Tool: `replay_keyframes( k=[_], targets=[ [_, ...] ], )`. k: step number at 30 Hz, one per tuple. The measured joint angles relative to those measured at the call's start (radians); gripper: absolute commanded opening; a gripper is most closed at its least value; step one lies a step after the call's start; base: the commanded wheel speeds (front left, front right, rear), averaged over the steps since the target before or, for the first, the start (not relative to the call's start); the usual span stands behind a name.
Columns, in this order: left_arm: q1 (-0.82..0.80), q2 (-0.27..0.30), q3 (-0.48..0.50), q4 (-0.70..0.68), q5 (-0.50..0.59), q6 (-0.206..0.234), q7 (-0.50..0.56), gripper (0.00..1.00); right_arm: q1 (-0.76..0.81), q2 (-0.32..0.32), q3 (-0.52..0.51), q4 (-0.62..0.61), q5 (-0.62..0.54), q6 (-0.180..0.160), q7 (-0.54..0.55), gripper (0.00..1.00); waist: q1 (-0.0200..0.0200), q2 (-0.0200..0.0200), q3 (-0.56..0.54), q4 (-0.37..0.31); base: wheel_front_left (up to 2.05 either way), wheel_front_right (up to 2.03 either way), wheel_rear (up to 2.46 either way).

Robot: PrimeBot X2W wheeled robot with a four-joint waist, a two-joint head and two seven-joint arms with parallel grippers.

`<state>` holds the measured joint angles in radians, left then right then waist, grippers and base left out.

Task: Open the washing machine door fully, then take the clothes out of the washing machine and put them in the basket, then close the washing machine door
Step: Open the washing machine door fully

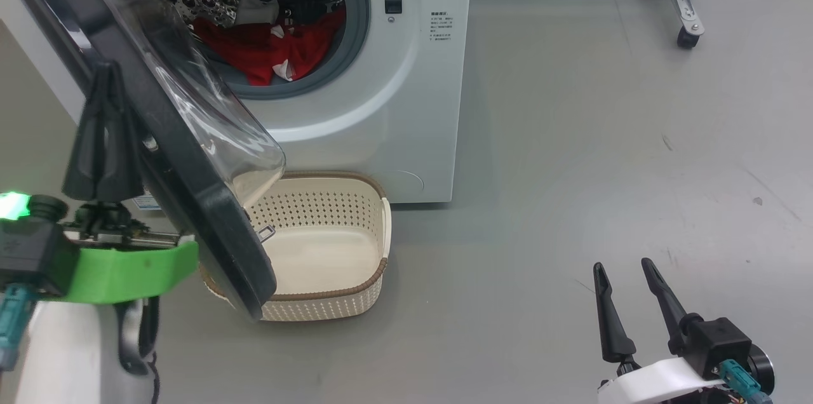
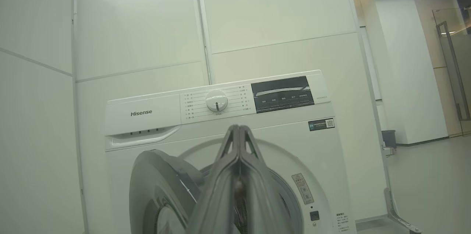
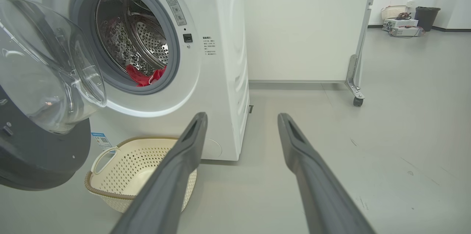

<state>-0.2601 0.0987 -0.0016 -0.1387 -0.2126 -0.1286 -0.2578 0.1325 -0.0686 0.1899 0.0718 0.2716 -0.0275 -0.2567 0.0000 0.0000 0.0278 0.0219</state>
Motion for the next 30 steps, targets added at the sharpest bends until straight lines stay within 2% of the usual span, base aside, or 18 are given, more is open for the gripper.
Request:
replay_keyframes(
  k=[10,16,23,30],
  targets=[
    [0.001,0.0,-0.218,0.014,-0.012,0.0,0.018,0.0,0.0,0.009,-0.001,0.002,-0.001,0.007,0.0,1.0,0.0,0.0,0.006,-0.016,0.0,0.0,0.0],
    [0.047,-0.003,-0.283,0.091,-0.065,0.0,0.086,0.0,-0.001,0.013,-0.004,0.003,-0.001,0.008,0.0,1.0,0.0,0.0,0.015,-0.031,0.0,0.0,0.0],
    [0.104,0.001,-0.322,0.197,-0.097,0.0,0.175,0.0,-0.001,0.017,-0.006,0.005,-0.001,0.008,0.0,1.0,0.0,0.0,0.022,-0.039,0.0,0.0,0.0],
    [0.106,0.018,-0.306,0.234,-0.091,0.0,0.187,0.0,-0.001,0.02,-0.007,0.009,-0.001,0.008,0.0,1.0,-0.0001,0.0,0.031,-0.042,0.0,0.0,0.0]
  ],
)
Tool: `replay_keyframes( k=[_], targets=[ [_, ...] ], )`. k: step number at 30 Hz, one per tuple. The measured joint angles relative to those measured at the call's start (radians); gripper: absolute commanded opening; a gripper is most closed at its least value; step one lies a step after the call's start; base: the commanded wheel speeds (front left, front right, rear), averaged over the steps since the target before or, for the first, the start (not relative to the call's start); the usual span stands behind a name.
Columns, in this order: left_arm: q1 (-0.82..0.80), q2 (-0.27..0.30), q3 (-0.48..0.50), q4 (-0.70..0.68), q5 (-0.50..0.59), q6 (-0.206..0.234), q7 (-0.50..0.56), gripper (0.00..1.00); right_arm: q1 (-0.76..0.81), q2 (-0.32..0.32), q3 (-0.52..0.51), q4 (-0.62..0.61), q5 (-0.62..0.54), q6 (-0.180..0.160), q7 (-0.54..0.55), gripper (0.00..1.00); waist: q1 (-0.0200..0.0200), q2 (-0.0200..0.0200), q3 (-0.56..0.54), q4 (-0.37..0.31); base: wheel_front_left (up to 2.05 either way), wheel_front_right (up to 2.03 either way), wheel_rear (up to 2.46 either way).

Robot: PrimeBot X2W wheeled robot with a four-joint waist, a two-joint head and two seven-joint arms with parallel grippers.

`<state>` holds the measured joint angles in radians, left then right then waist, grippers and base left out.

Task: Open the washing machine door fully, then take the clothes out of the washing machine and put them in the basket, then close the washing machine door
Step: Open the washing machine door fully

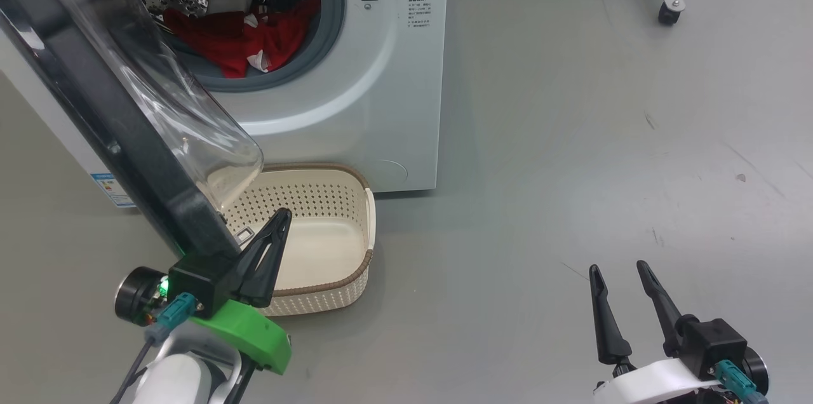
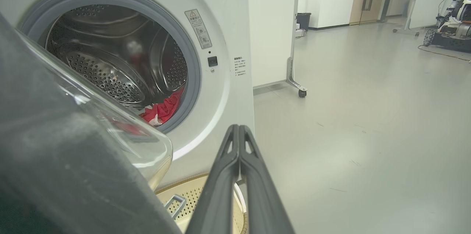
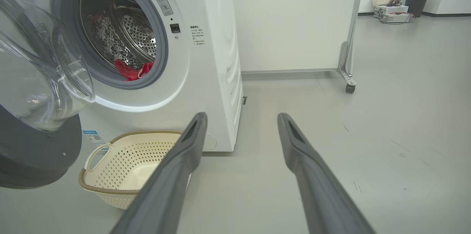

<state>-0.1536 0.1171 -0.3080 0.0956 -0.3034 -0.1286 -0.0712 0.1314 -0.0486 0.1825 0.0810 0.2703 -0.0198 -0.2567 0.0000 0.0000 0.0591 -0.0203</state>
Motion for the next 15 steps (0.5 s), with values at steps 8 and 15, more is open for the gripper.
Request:
replay_keyframes(
  k=[8,15],
  targets=[
    [-0.001,0.002,0.037,0.05,0.0,0.003,0.0,0.0,0.0,0.003,0.0,0.01,0.0,0.0,0.0,1.0,0.0,0.0,0.012,-0.003,0.0,0.0,0.0],
    [-0.006,0.002,0.053,0.085,0.0,0.019,0.0,0.0,0.0,0.004,0.0,0.029,0.019,0.0,0.0,1.0,0.0,0.0,0.022,-0.003,0.0,0.0,0.0]
  ],
)
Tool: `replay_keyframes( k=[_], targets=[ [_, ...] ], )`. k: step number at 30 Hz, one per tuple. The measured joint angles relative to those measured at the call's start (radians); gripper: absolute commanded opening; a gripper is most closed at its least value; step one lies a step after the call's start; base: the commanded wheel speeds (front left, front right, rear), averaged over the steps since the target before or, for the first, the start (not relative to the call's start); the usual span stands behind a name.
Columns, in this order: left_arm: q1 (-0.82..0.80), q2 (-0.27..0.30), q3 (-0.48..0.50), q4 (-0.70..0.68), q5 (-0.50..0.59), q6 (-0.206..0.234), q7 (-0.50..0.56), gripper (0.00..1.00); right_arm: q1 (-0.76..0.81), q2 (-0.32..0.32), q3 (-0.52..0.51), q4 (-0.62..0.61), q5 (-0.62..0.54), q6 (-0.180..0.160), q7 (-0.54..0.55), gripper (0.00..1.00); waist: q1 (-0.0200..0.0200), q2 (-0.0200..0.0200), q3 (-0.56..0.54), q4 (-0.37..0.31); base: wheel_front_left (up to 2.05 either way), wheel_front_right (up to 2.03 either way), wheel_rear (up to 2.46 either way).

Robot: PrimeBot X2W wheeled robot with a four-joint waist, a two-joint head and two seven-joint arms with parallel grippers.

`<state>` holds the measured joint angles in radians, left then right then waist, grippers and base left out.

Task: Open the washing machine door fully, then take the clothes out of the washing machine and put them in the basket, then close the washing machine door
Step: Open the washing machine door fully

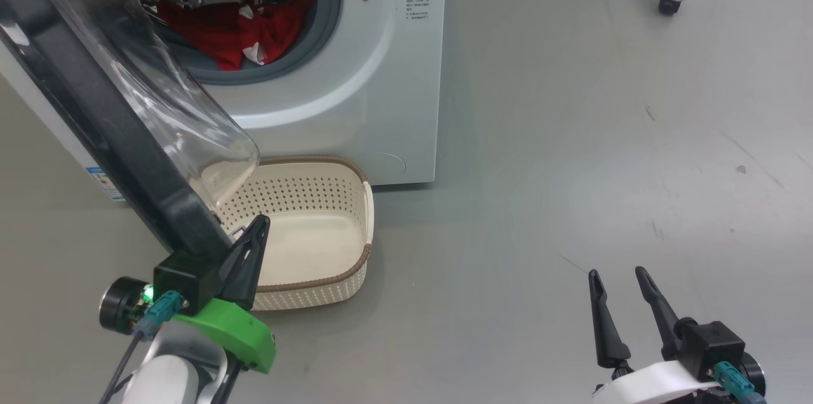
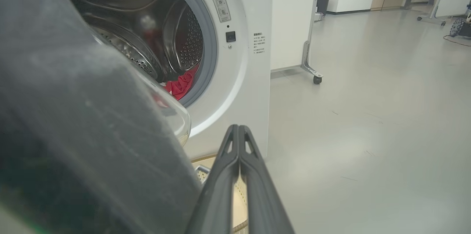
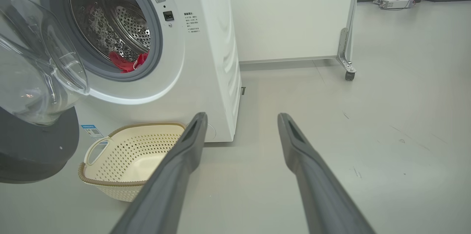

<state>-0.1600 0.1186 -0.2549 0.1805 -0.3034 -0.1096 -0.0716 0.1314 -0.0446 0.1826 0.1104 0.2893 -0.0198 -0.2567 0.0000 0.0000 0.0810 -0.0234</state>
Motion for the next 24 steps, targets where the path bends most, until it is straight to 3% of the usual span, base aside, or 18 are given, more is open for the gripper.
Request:
replay_keyframes(
  k=[12,24],
  targets=[
    [-0.007,-0.006,0.001,0.028,0.0,0.0,-0.035,0.0,-0.002,0.001,-0.002,0.013,0.004,0.0,0.0,1.0,0.0,0.0,0.009,0.011,0.0,0.0,0.0],
    [-0.015,-0.012,-0.005,0.088,0.0,0.0,-0.054,0.0,-0.002,0.002,-0.016,0.026,0.011,0.0,0.0,1.0,0.0,0.0,0.002,0.079,0.0,0.0,0.0]
  ],
)
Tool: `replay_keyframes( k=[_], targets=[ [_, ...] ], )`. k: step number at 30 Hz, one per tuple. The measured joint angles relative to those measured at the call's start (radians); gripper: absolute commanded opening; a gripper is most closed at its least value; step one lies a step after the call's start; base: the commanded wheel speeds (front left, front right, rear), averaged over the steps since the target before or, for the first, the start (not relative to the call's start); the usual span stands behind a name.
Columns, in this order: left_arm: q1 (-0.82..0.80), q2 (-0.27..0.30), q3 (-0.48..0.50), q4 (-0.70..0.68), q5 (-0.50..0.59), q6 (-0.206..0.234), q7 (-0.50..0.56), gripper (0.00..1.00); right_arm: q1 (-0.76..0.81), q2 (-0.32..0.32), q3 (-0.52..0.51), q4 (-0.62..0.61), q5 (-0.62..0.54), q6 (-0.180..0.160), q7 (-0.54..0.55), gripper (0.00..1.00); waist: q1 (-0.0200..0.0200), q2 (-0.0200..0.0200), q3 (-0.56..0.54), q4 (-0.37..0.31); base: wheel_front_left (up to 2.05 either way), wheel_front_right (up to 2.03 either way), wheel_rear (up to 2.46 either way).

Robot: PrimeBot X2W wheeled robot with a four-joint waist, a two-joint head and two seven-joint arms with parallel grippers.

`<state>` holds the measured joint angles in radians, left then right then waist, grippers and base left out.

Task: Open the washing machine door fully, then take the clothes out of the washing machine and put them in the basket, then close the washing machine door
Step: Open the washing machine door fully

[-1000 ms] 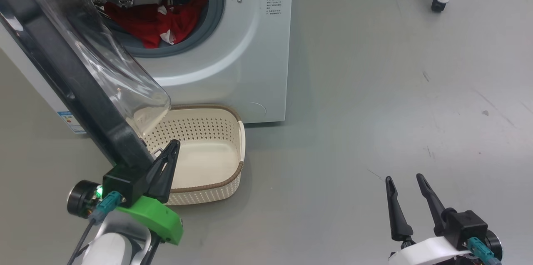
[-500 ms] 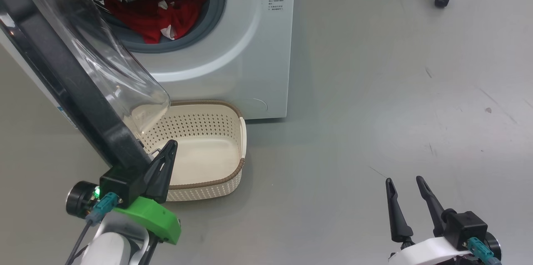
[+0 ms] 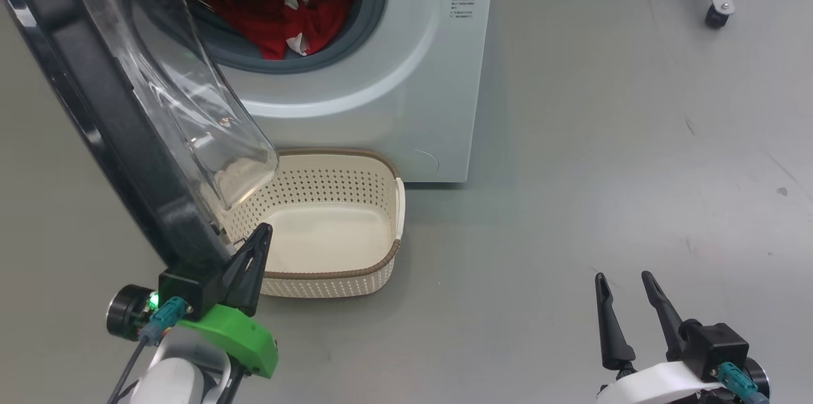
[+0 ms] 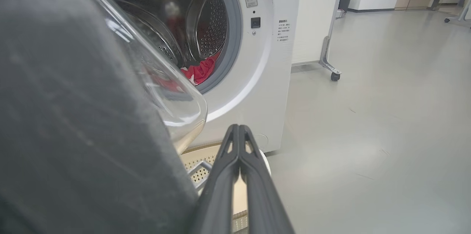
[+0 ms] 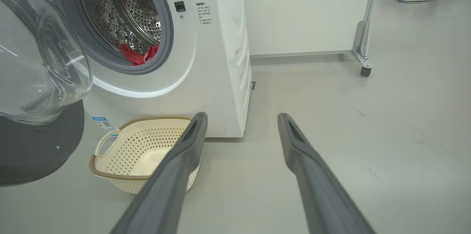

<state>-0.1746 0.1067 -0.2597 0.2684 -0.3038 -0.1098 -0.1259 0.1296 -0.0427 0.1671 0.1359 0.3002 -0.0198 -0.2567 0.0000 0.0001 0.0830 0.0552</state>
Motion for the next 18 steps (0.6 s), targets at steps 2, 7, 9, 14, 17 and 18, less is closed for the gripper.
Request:
replay_keyframes(
  k=[2,7,9,14,17,18],
  targets=[
    [0.0,-0.001,-0.003,0.006,0.0,-0.001,-0.003,0.0,0.0,0.0,0.0,0.001,0.001,0.0,0.0,1.0,0.0,0.0,-0.002,0.015,0.0,0.0,0.0],
    [-0.001,-0.003,-0.004,0.02,0.0,-0.001,-0.013,0.0,0.0,0.0,0.0,0.008,0.006,0.001,0.0,1.0,0.0,0.0,-0.006,0.057,0.0,0.0,0.0],
    [-0.001,-0.004,-0.003,0.026,-0.002,-0.001,-0.018,0.0,0.0,0.0,0.0,0.012,0.006,0.001,0.0,1.0,0.0,0.0,-0.008,0.075,0.0,0.0,0.0],
    [-0.001,-0.004,0.007,0.035,-0.003,0.0,-0.026,0.0,0.0,0.001,0.002,0.015,0.007,0.001,0.0,1.0,0.0,0.0,-0.011,0.122,0.0,0.0,0.0],
    [-0.001,-0.003,0.015,0.039,-0.005,0.0,-0.031,0.0,-0.001,0.001,0.006,0.015,0.007,0.001,0.0,1.0,0.0,0.0,-0.011,0.142,0.0,0.0,0.0],
    [-0.001,-0.003,0.021,0.041,-0.007,0.001,-0.034,0.0,-0.002,0.001,0.009,0.016,0.008,0.001,0.0,1.0,0.0,0.0,-0.01,0.151,0.0,0.0,0.0]
  ],
)
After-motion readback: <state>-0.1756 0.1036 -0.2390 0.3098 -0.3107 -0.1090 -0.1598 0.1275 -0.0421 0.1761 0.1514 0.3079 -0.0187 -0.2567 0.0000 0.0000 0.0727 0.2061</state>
